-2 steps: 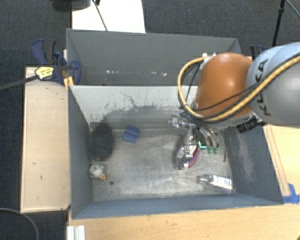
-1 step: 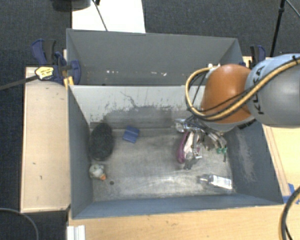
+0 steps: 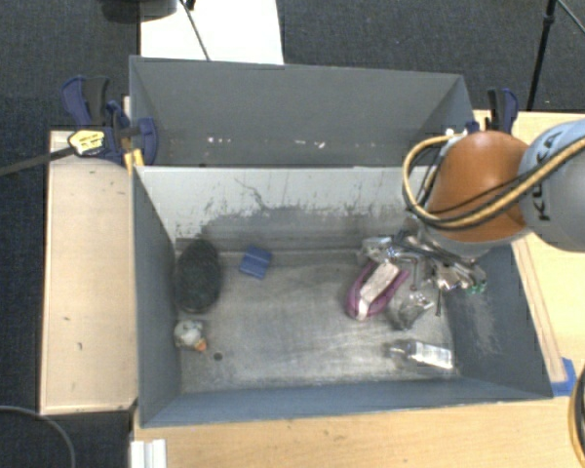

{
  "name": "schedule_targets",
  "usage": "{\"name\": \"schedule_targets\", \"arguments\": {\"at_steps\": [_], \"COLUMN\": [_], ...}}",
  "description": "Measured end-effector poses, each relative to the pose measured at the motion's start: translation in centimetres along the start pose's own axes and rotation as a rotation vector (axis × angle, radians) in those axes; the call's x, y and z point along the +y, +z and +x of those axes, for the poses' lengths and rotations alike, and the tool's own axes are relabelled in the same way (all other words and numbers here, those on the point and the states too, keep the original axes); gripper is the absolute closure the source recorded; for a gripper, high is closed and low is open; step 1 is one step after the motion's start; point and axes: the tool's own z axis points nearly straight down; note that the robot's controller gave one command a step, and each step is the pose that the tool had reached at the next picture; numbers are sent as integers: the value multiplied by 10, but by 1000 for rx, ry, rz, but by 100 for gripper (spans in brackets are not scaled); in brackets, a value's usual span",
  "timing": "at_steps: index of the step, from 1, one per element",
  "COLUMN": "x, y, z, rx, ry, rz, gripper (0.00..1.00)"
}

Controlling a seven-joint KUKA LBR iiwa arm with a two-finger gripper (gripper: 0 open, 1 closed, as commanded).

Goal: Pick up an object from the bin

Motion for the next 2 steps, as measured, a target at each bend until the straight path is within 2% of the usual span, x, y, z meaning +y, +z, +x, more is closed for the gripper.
{"name": "schedule_targets", "arguments": {"at_steps": [1,2], "x": [1,-6], "y": [-1,-125], "z": [0,-11], "rx": [2,-4], "ry": [2,22], "rz": [-1,1], "gripper": [100,100]}}
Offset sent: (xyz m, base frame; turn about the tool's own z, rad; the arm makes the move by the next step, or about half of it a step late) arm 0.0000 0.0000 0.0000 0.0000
